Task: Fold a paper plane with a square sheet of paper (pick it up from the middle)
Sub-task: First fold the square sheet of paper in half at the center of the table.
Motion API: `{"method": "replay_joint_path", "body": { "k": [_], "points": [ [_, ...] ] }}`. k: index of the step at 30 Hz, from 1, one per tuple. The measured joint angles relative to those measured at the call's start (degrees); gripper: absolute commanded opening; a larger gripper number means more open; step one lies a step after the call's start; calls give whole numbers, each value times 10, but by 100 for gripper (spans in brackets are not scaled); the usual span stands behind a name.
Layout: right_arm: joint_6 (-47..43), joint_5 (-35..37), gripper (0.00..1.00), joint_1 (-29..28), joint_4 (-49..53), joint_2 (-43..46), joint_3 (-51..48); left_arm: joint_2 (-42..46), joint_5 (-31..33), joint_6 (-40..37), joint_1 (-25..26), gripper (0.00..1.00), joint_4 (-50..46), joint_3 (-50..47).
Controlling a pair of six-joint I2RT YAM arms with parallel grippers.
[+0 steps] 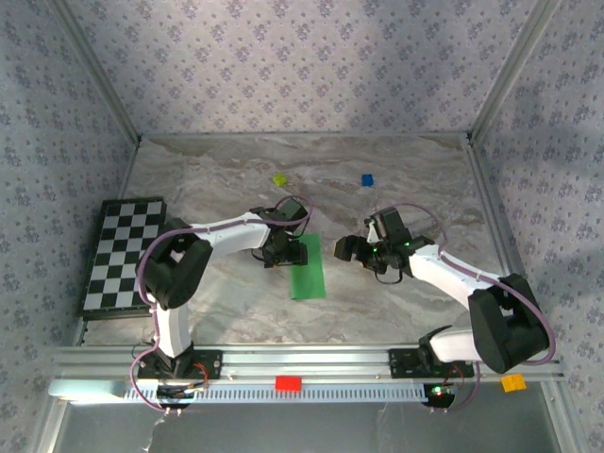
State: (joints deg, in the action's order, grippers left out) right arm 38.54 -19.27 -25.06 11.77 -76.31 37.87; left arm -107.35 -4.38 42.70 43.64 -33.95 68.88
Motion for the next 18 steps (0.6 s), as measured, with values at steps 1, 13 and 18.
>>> {"method": "replay_joint_path", "body": {
  "k": [1, 13, 18],
  "points": [
    [0, 0, 87, 0, 0, 0, 0, 0, 0, 0, 0, 66, 0, 0],
    [0, 1, 87, 0, 0, 0, 0, -2, 0, 0, 0, 67, 0, 0],
    [0, 4, 87, 0, 0, 0, 0, -3, 0, 0, 0, 67, -2, 2]
  ]
}}
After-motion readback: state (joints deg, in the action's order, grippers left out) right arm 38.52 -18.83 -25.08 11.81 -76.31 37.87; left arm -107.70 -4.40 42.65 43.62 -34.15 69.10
